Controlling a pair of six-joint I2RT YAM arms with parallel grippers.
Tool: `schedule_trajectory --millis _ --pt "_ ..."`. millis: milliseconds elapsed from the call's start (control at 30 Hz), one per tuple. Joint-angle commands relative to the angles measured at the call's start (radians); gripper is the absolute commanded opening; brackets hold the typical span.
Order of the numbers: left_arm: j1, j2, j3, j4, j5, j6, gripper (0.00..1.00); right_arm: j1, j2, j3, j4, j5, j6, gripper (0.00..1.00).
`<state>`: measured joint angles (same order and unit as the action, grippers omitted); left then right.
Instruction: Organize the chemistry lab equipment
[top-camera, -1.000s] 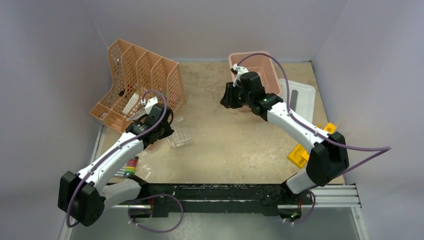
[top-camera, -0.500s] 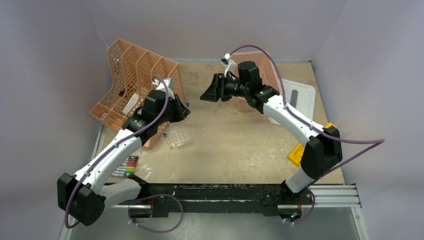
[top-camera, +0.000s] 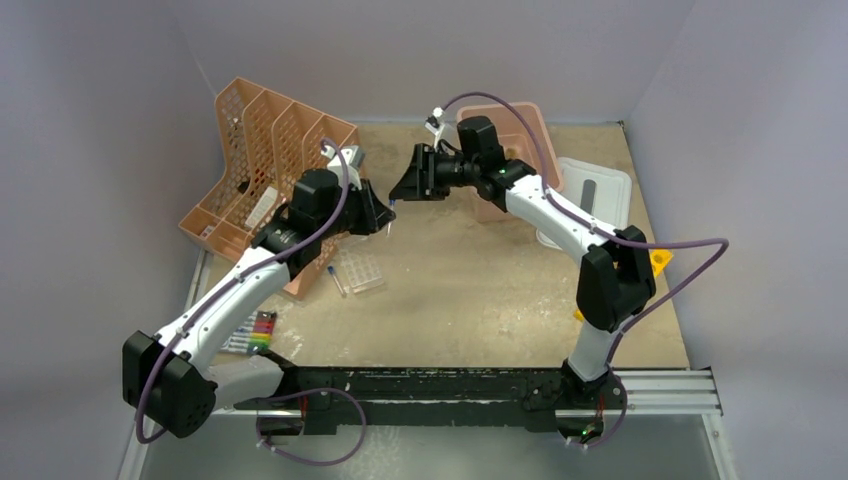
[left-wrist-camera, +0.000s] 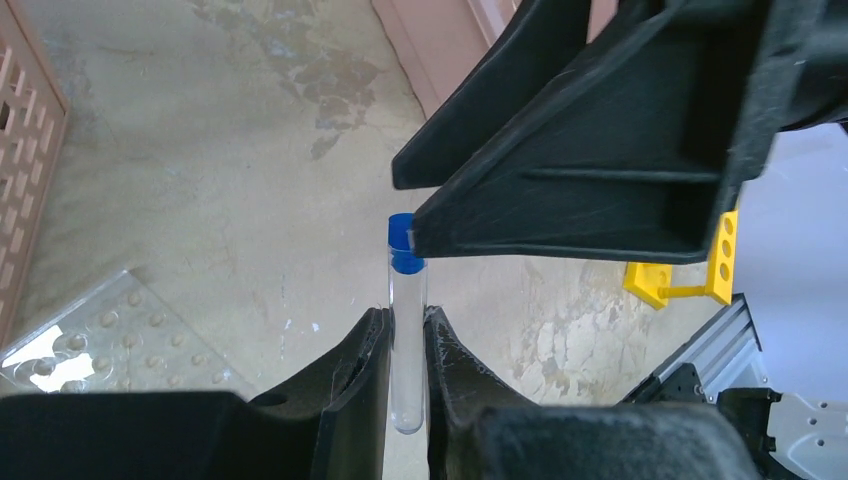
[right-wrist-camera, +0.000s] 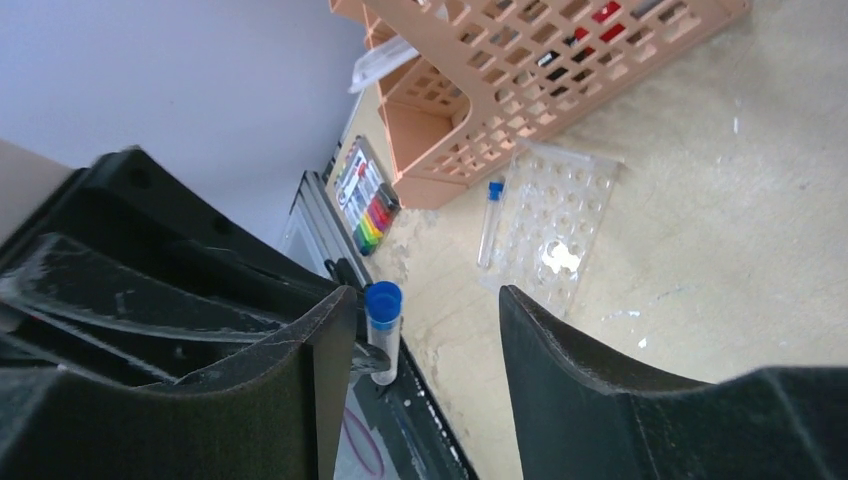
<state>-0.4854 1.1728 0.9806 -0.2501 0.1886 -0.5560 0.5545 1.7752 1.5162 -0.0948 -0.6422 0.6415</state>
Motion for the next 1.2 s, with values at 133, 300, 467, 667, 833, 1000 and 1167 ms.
schedule_trajectory --millis 133,300,467,667,833,1000,1167 --pt "-0.001 0.013 0.047 0.05 0.039 0.043 0.12 0.001 0.018 0.039 -0.009 -0.107 0.03 0.51" --pt "-0.001 0.017 0.048 0.057 0.047 0.045 0.12 0.001 0.033 0.041 -0.004 -0.134 0.049 0.4" --pt "-0.001 0.021 0.049 0.057 0.049 0.05 0.12 0.002 0.047 0.042 0.023 -0.177 0.08 0.29" --pt "-0.001 0.028 0.06 0.032 0.029 0.057 0.2 0.001 0.045 0.038 0.023 -0.176 0.089 0.15" --pt "0.002 0.045 0.088 -0.025 -0.064 0.037 0.53 0.0 -0.005 0.043 0.009 0.001 -0.009 0.13" --pt "0.007 0.029 0.146 -0.075 -0.171 0.024 0.66 0.001 -0.071 -0.003 0.079 0.247 -0.164 0.13" --pt "0.014 -0.017 0.255 -0.173 -0.492 0.001 0.67 0.016 -0.125 -0.092 0.188 0.42 -0.273 0.13"
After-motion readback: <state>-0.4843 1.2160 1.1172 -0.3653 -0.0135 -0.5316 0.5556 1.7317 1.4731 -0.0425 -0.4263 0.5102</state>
